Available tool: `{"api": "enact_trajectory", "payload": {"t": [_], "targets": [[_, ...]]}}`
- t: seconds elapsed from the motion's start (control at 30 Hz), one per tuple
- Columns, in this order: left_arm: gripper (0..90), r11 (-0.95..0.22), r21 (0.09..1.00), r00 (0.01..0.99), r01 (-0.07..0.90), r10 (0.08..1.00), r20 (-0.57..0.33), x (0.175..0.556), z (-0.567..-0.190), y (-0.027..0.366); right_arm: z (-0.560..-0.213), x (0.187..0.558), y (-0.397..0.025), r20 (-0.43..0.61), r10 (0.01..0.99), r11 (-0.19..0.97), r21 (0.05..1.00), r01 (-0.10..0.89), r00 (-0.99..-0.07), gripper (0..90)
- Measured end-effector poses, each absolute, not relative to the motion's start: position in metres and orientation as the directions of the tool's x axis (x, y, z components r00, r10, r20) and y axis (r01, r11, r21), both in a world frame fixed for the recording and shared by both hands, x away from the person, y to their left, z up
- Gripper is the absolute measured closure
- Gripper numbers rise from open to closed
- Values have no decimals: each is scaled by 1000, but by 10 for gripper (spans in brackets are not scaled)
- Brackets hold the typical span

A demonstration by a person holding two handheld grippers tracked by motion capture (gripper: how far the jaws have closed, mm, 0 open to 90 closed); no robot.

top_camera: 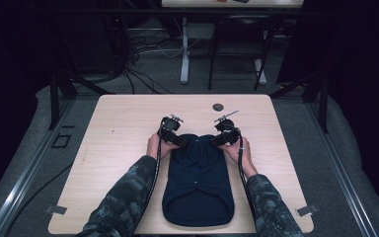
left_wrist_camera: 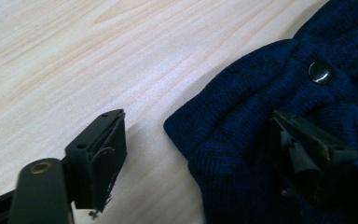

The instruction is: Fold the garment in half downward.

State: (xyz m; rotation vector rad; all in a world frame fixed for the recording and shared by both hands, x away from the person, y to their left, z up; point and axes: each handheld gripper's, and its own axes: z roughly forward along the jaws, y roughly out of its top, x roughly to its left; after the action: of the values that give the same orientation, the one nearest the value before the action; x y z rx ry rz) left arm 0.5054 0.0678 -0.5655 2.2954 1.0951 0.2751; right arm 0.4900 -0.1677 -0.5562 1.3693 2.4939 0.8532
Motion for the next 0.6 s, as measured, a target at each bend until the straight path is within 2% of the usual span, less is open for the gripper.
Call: {"api": "enact_trajectory", "payload": {"t": [0.07,0.2,0.3,0.33,0.6], "targets": [[275,-503,581,649,640,758,-59,504,-565,68,-557,490,-166,119,816,418,555,719,-566,566],[396,-506,590,665,629,744,-71,502,-565,66,-557,489,-165,117,809,429,553,714,-577,629],[426,-511,596,672,620,737,-68,500,-565,66,-557,488,-165,121,805,433,550,714,-581,655],[464,-513,599,680,615,730,-74,499,-565,66,-557,488,-165,124,804,432,552,714,-582,673],[606,-529,608,698,592,713,-60,498,-564,65,-558,484,-164,113,806,427,568,703,-581,712]]}}
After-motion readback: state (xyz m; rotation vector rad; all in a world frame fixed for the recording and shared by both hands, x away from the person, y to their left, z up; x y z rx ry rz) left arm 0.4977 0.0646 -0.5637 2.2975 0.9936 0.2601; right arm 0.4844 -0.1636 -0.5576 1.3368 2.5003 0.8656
